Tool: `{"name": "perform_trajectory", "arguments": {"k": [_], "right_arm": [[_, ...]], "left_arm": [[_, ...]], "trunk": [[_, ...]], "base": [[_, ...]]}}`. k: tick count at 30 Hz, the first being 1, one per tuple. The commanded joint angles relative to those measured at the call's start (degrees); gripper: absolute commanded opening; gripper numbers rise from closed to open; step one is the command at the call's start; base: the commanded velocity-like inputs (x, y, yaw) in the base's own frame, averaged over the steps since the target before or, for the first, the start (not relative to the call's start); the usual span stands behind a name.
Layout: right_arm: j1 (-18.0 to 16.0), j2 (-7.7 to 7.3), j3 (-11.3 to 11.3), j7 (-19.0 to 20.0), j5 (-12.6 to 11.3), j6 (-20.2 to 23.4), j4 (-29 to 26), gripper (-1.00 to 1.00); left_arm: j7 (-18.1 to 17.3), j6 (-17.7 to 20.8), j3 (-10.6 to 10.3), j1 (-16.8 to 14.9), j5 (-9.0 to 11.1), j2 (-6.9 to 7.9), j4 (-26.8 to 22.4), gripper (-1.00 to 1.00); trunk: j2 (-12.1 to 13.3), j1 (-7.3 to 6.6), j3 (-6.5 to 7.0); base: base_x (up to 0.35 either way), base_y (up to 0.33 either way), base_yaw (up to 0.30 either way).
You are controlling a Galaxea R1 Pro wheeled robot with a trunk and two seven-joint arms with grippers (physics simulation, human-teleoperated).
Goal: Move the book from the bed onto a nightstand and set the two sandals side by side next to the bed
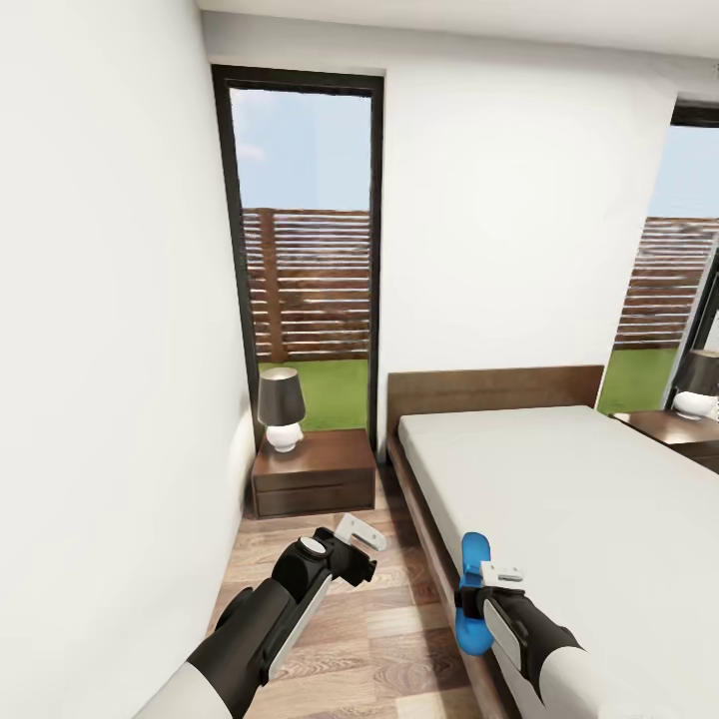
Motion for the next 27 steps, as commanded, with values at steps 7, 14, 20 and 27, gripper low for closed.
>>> {"name": "perform_trajectory", "arguments": {"k": [7,14,20,27], "right_arm": [[0.00,0.00,0.00,-0.30,-0.62,0.23,-0.10,-1.00],[0.00,0.00,-0.01,-0.30,-0.62,0.23,-0.10,-1.00],[0.00,-0.01,-0.01,-0.30,-0.62,0.23,-0.10,-1.00],[0.00,-0.01,-0.01,-0.30,-0.62,0.23,-0.10,-1.00]], "left_arm": [[-0.12,0.26,0.01,-0.02,0.04,0.00,-0.05,1.00],[-0.12,0.27,0.03,-0.02,0.06,0.00,-0.05,1.00],[-0.11,0.27,0.01,-0.02,0.02,0.00,-0.05,1.00],[-0.11,0.26,-0.01,-0.02,0.02,0.00,-0.05,1.00]], "trunk": [[-0.05,0.02,0.19],[-0.05,0.02,0.51],[-0.05,0.02,0.80],[-0.05,0.02,1.14]], "base": [[0.000,0.000,-0.185],[-0.007,0.000,-0.243],[-0.048,0.000,-0.249],[-0.005,0.000,-0.250]]}}
